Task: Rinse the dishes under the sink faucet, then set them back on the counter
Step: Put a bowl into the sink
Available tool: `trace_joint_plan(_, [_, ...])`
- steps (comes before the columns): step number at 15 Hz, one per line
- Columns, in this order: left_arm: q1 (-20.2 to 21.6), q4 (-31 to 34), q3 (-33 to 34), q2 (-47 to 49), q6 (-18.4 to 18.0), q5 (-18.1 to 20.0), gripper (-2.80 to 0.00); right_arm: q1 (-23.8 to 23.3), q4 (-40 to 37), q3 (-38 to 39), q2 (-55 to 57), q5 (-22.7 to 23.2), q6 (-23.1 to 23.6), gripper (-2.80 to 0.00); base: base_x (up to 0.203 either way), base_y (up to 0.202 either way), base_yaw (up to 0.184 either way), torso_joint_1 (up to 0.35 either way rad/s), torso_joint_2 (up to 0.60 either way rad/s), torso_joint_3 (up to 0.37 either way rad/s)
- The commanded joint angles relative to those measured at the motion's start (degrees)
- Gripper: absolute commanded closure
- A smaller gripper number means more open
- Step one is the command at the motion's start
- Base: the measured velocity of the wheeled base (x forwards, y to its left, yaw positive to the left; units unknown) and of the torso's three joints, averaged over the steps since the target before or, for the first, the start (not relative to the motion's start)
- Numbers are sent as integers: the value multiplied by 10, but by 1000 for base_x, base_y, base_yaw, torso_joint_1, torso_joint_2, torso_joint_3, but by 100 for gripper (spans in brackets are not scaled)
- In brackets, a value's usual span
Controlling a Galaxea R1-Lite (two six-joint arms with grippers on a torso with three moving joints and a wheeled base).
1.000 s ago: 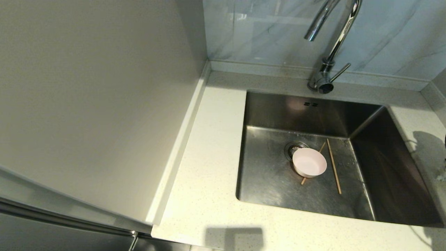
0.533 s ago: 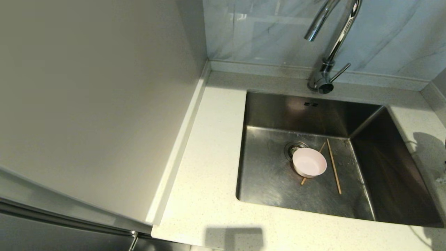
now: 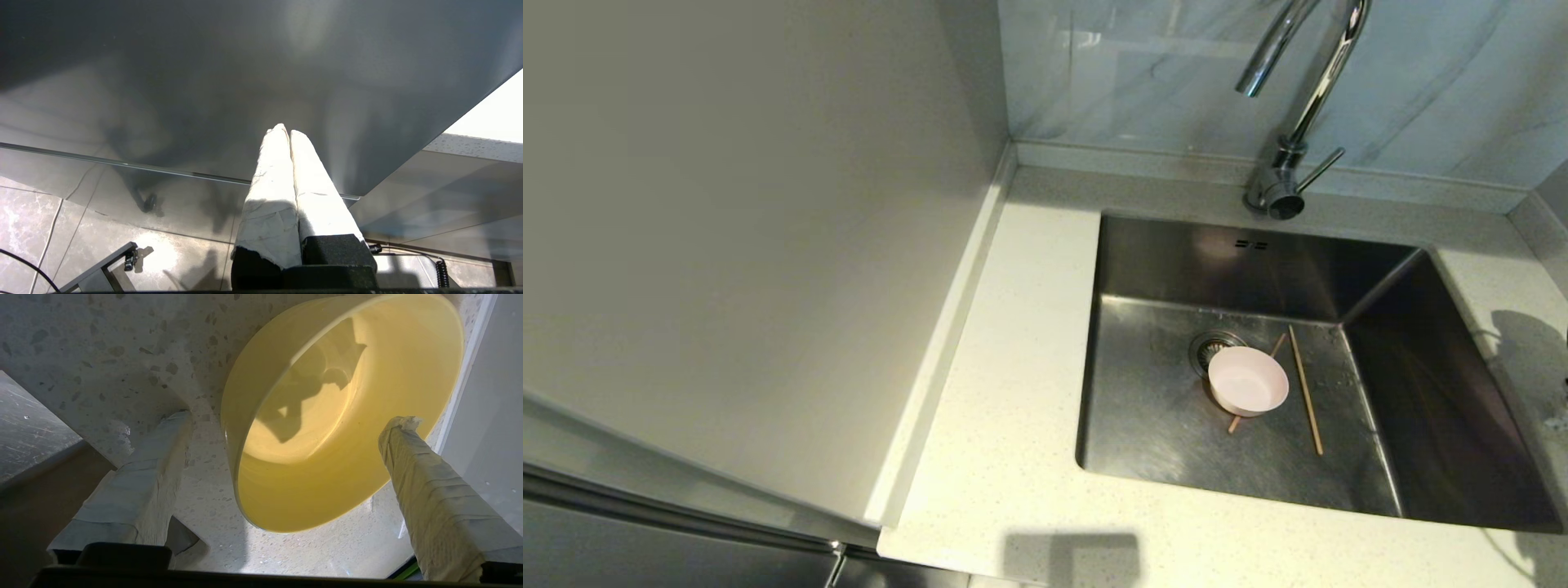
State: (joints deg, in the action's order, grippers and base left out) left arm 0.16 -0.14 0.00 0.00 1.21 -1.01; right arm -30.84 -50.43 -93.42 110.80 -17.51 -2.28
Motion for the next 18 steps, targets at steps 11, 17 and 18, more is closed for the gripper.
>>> trace_joint_plan(11, [0,0,0,-2,0,0,0,-1,-4,1,0,20,-4,0,0,0,0,0,0,0])
trace_joint_plan(17, [0,0,0,-2,0,0,0,0,-3,-4,1,20,-3,0,0,0,0,0,0,0])
trace_joint_plan(18, [0,0,0,-2,0,0,0,1,-3,-4,0,19,-1,0,0,0,0,0,0,0])
